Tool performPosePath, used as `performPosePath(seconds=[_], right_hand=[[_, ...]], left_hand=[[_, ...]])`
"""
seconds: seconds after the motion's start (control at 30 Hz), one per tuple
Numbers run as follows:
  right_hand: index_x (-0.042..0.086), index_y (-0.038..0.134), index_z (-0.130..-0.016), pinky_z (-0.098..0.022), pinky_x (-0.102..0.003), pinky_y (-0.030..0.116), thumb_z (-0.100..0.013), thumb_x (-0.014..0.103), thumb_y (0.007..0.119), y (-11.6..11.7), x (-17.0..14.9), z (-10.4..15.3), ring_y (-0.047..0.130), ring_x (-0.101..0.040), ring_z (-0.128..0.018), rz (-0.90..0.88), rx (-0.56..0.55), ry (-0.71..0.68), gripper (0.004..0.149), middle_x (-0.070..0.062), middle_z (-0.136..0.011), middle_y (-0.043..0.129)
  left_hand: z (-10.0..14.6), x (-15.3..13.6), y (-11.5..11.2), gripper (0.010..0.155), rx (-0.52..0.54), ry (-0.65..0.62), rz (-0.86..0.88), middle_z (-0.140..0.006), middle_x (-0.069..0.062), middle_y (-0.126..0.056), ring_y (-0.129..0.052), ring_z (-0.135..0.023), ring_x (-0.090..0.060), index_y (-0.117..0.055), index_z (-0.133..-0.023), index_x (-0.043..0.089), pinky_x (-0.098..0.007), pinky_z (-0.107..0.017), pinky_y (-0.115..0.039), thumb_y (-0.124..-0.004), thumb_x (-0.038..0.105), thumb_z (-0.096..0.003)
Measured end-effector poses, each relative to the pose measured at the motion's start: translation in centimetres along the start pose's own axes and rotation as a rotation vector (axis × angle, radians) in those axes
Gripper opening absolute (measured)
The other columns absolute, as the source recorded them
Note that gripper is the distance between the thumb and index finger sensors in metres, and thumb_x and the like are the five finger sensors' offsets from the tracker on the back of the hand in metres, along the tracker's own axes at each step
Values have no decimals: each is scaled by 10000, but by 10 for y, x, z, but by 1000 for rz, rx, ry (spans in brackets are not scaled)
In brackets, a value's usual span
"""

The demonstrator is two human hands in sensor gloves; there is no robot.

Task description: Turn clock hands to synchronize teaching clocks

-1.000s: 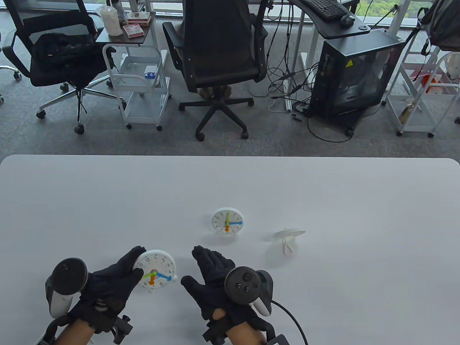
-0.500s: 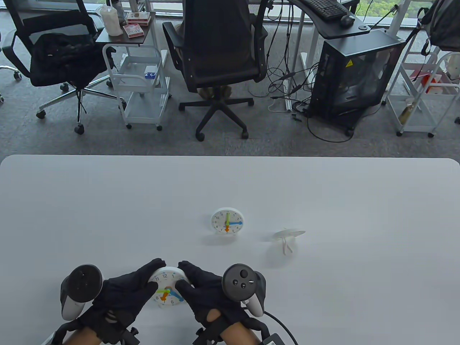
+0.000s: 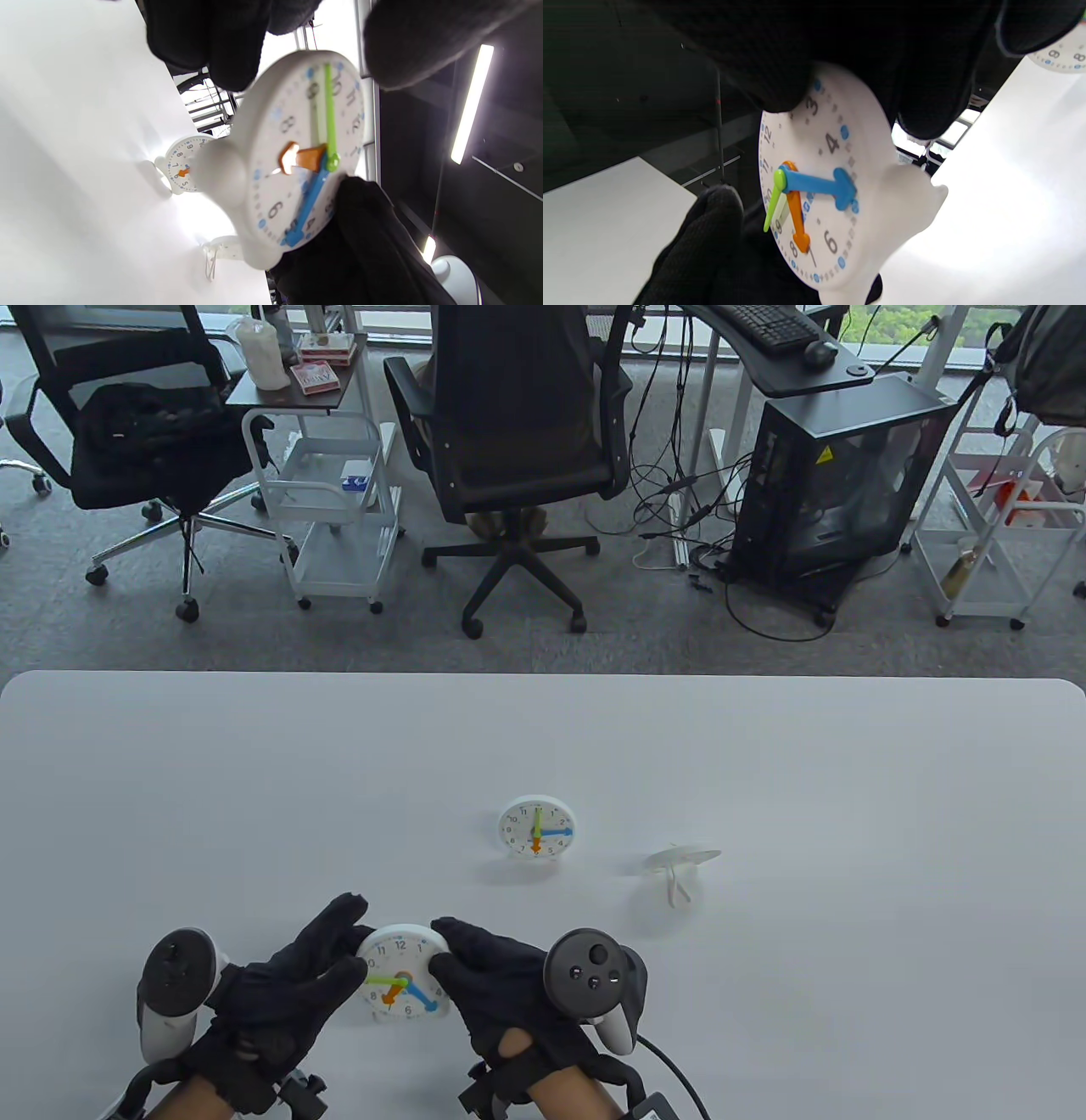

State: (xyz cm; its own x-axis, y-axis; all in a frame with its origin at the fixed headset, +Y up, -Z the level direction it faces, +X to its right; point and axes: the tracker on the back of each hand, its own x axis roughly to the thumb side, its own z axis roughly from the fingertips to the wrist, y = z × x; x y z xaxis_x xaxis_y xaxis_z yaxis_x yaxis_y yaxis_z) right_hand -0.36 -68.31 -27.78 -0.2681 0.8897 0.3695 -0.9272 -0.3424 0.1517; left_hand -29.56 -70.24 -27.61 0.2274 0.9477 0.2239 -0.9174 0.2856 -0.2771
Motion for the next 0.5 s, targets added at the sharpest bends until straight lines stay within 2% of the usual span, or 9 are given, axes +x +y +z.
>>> performPosePath(seconds=[0.07,0.2,0.5], right_hand=[[-58,843,-845,-506,-707,660,-485,335,828,-3,0,1,966,-421,-650,-23,-40,-6,533,-146,-667,991],[-68,842,-834,-502,-692,677,-481,335,831,-8,-1,4,982,-411,-639,-93,-101,2,536,-139,-654,1000],[-83,840,-810,-508,-670,691,-476,336,834,-3,1,5,1008,-391,-629,-126,-99,21,536,-128,-633,1014]], left_hand=[[0,-4,-1,900,-5,26,-14,-1088,-212,-709,-660,-960,-555,-410,-1105,107,-752,-613,-458,-765,670,-500],[-1,-8,-5,881,-25,35,39,-1069,-213,-744,-686,-947,-553,-451,-1097,100,-749,-610,-468,-735,684,-502],[0,-11,-17,769,-30,20,139,-1028,-167,-809,-751,-924,-518,-550,-1083,154,-735,-604,-526,-759,622,-510]])
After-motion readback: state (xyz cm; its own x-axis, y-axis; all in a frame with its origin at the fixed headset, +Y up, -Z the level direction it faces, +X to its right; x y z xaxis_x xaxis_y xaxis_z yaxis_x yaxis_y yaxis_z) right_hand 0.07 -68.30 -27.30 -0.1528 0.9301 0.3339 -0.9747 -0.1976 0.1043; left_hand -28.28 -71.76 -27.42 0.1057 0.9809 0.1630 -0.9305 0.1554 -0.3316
